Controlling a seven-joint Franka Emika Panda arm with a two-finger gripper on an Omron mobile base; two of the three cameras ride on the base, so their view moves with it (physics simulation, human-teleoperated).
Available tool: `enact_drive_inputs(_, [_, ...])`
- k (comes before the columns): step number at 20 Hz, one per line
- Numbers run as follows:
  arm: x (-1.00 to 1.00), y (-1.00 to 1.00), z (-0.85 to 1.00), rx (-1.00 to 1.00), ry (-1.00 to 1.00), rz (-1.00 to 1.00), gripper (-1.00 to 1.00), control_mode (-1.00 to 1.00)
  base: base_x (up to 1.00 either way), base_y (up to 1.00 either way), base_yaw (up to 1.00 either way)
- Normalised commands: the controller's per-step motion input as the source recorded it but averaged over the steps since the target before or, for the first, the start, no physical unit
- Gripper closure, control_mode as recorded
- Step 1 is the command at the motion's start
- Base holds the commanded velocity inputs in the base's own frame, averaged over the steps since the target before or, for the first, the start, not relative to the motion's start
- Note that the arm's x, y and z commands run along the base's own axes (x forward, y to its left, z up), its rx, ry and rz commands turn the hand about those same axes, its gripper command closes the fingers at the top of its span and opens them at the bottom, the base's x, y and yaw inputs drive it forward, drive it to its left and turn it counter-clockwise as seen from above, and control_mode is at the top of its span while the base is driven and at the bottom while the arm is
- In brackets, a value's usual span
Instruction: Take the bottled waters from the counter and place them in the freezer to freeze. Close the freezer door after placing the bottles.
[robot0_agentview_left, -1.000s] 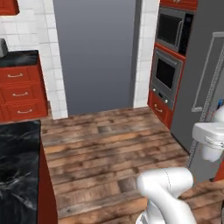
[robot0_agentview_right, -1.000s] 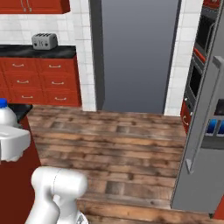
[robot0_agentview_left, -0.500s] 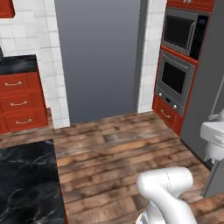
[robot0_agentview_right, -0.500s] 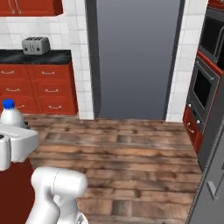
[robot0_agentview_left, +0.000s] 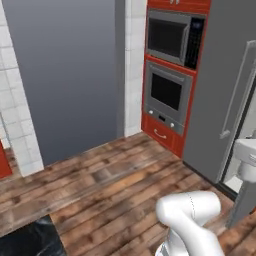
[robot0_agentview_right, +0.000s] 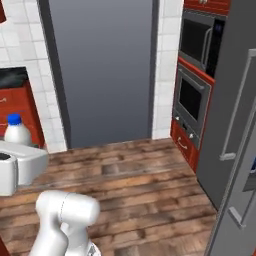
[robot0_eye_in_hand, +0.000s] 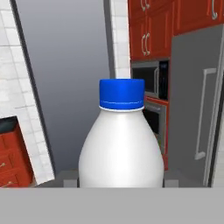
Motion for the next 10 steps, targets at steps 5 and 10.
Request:
enact_drive_inputs(5, [0.0, 0.0, 0.0, 0.0, 0.0, 0.0, 1.0, 1.0, 0.85, 0.13, -0.53])
enact_drive_inputs(10, [0.0, 0.0, 0.0, 0.0, 0.0, 0.0, 1.0, 1.0, 0.89, 0.21, -0.47])
